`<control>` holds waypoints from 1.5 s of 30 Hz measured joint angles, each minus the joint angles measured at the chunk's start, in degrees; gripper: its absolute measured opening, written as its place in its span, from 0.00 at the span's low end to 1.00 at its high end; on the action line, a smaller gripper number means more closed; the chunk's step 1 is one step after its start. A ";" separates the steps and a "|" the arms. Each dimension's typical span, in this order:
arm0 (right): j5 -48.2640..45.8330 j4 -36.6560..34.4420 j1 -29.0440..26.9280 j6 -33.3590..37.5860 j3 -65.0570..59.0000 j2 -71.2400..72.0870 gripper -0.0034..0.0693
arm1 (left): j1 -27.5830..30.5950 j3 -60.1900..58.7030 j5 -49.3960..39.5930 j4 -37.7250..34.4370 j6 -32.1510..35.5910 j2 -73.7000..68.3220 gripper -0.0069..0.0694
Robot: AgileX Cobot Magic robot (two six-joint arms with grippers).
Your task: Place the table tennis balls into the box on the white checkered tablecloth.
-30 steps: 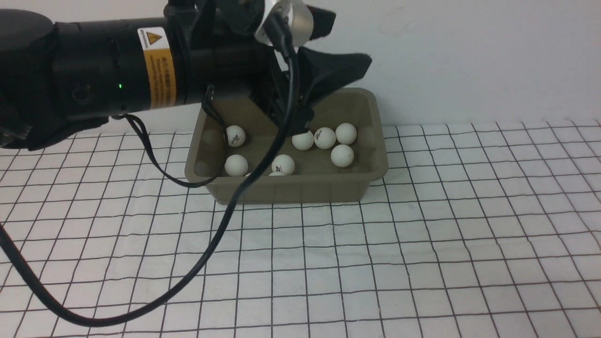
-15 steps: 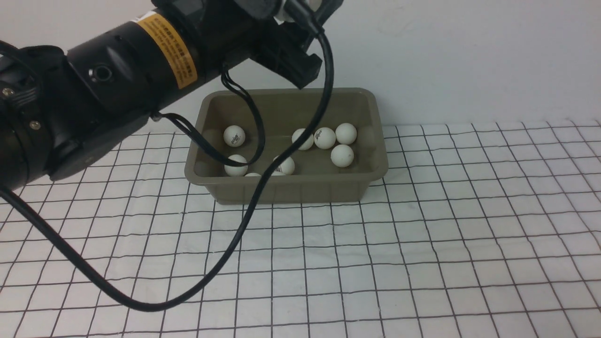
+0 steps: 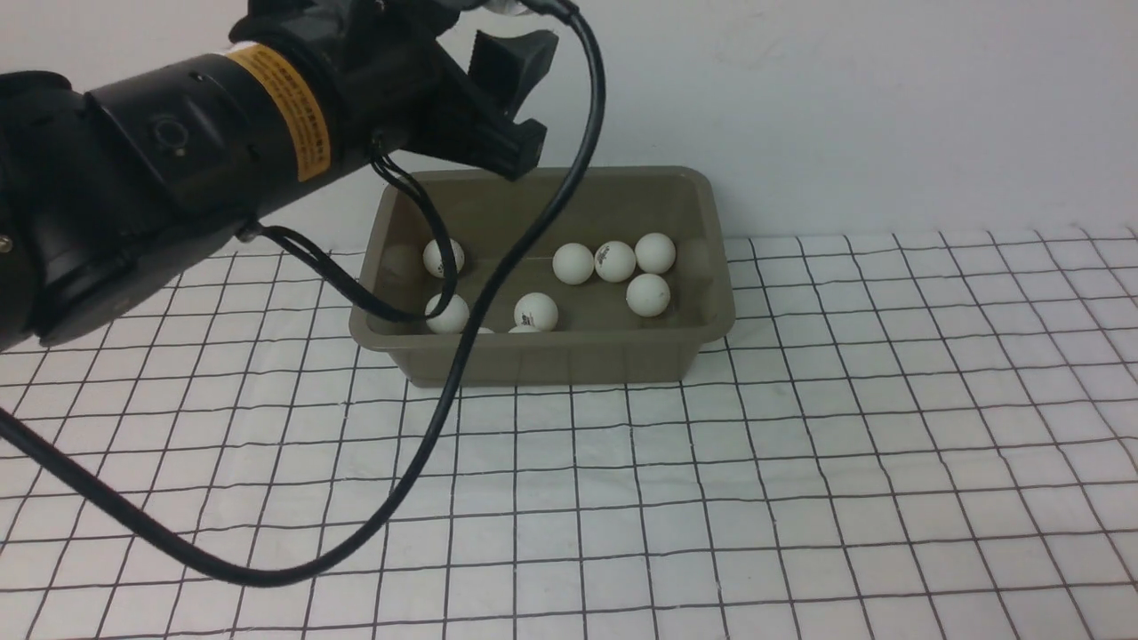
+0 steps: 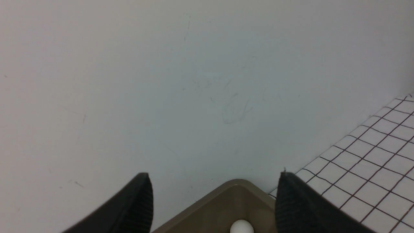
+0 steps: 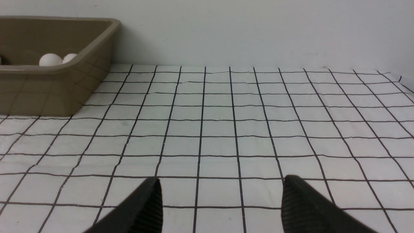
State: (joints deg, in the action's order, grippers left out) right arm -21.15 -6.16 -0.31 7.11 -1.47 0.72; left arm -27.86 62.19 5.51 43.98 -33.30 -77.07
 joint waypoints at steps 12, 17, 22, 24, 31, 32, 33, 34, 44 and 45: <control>0.00 0.00 0.00 0.00 0.00 0.00 0.67 | -0.11 -0.10 -3.24 -0.57 -2.70 7.90 0.69; 0.00 0.00 0.00 0.00 0.00 0.00 0.67 | -0.11 -0.10 -14.93 -14.77 10.84 13.26 0.69; 0.00 0.00 0.00 0.00 0.00 0.00 0.67 | -0.11 -0.10 -27.29 -27.92 28.97 18.43 0.69; 0.00 0.00 0.00 0.00 0.00 0.00 0.67 | -0.11 -0.10 -34.19 -35.00 38.07 21.61 0.69; 0.00 0.00 0.00 0.00 0.00 0.00 0.67 | -0.01 -0.10 -50.23 -44.36 45.08 30.31 0.69; 0.00 0.00 0.00 0.00 0.00 0.00 0.67 | 0.47 -0.10 -52.06 -45.03 45.00 31.33 0.69; 0.00 0.00 0.00 0.00 0.00 0.00 0.67 | 1.53 -0.10 -54.43 -46.42 44.60 32.95 0.69; 0.00 0.00 0.00 0.00 0.00 0.00 0.67 | 1.76 -0.10 -54.43 -46.64 44.52 32.95 0.69; 0.00 0.00 0.00 0.00 0.00 0.00 0.67 | 16.91 -20.31 -50.97 -55.25 43.60 48.94 0.69; 0.00 0.00 0.00 0.00 0.00 0.00 0.67 | 18.27 -23.29 -49.54 -55.37 43.65 50.75 0.69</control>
State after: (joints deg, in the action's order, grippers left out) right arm -21.15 -6.16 -0.31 7.11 -1.47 0.72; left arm -9.59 38.90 -44.03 -11.39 10.35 -26.32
